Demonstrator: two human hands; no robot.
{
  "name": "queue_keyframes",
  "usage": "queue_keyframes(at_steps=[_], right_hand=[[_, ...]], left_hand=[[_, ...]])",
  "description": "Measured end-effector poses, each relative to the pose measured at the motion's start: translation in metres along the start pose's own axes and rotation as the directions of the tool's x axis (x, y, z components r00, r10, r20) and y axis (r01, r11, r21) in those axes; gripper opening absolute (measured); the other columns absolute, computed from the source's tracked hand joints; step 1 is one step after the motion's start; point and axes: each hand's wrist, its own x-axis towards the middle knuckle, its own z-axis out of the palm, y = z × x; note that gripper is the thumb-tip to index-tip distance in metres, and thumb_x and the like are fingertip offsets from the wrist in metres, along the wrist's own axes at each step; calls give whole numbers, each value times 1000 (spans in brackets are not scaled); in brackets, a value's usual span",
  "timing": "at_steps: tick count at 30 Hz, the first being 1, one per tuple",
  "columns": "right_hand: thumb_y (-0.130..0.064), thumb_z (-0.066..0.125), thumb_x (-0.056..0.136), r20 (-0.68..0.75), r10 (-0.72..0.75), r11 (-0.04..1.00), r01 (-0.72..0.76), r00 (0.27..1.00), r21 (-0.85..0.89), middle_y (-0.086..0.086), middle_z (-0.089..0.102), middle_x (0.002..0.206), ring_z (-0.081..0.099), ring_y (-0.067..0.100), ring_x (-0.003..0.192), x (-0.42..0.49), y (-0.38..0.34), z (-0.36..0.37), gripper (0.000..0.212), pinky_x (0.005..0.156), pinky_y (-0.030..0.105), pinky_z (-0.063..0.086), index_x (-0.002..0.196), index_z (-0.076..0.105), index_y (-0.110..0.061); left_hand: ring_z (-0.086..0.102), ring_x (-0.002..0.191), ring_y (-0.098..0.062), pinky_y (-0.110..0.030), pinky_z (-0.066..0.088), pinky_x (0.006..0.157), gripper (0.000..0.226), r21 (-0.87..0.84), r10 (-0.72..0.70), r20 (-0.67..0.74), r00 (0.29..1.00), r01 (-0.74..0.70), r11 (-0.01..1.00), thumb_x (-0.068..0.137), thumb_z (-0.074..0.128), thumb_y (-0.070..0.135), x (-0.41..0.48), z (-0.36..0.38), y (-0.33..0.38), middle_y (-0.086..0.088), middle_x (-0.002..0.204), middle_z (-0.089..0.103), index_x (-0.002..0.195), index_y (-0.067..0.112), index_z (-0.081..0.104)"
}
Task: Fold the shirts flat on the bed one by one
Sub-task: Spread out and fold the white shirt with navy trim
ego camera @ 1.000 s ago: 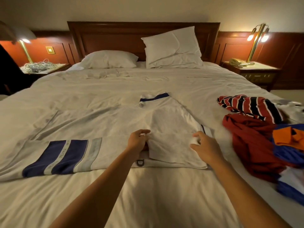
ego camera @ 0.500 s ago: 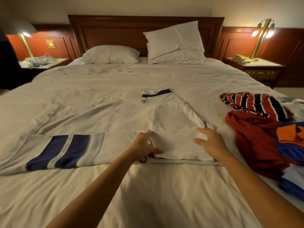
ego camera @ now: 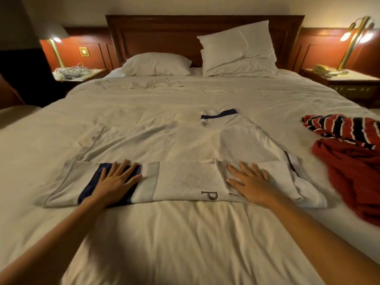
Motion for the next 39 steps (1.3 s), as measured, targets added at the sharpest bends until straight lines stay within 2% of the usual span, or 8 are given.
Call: queue_keyframes(at_steps=[4, 12, 15, 18, 21, 24, 30, 39], right_hand=[[-69, 17, 96, 26, 55, 996, -53, 998, -78, -9, -16, 165, -10, 32, 152, 9, -5, 10, 62, 119, 51, 2, 147, -16, -57], [-67, 13, 97, -27, 89, 994, -91, 996, -58, -12, -18, 164, -10, 32, 152, 11, -5, 19, 57, 120, 49, 5, 124, -37, -64], [-61, 19, 101, -54, 120, 992, -121, 991, -25, -4, -9, 167, -3, 29, 153, 8, -1, 15, 57, 121, 49, 5, 142, -20, -60], [-66, 26, 97, -252, 401, 914, -403, 881, 43, 7, 9, 166, 6, 38, 150, 1, 23, 6, 59, 120, 56, 4, 153, 22, -45], [-74, 36, 91, -202, 677, 736, -647, 707, 199, 16, 4, 164, 6, 54, 144, -8, 60, -4, 69, 114, 68, 6, 151, 29, -40], [-79, 44, 83, -142, 741, 664, -686, 656, 298, 28, 19, 150, 31, 55, 131, -9, 78, -6, 83, 107, 66, 27, 151, 30, -34], [-63, 53, 91, -125, 588, 799, -548, 799, 249, 24, 51, 135, 53, 43, 117, -15, 72, -26, 76, 96, 49, 46, 150, 32, -19], [-75, 40, 90, 49, 549, 803, -510, 835, -310, 11, 43, 150, 45, 31, 135, -47, 51, -101, 84, 108, 42, 41, 151, 32, -17]], left_hand=[[-10, 154, -27, -51, -2, 122, 65, -15, -94, -30, 995, 94, 995, 99, 16, 64, -1, 7, -64, 3, 167, -10, 157, 42, -6], [19, 144, -25, -54, 21, 112, 72, -115, -253, -284, 925, 229, 967, 86, 14, 85, 0, 9, -125, 2, 156, 28, 142, 49, 40], [28, 140, -31, -54, 29, 107, 64, -167, -343, -286, 895, 306, 937, 84, 26, 86, -1, 11, -122, -2, 155, 26, 135, 51, 43], [41, 124, -44, -55, 35, 103, 67, -270, -525, -280, 804, 458, 847, 83, 35, 84, -7, 7, -117, -16, 145, 34, 134, 43, 49], [46, 113, -48, -54, 41, 97, 72, -371, -595, -243, 766, 493, 787, 83, 41, 81, -12, 6, -115, -22, 128, 42, 140, 38, 46], [57, 110, -47, -49, 46, 87, 71, -389, -568, -183, 803, 471, 792, 88, 41, 76, -12, -1, -113, -23, 128, 55, 149, 40, 32], [62, 101, -43, -43, 48, 80, 51, -453, -504, -171, 847, 387, 803, 96, 52, 53, -20, -9, -122, -22, 116, 65, 144, 36, 42], [59, 112, -31, -36, 44, 89, 45, -110, -503, -11, 864, 499, 860, 96, 43, 59, -45, -64, -143, -10, 127, 61, 130, 33, 56]])
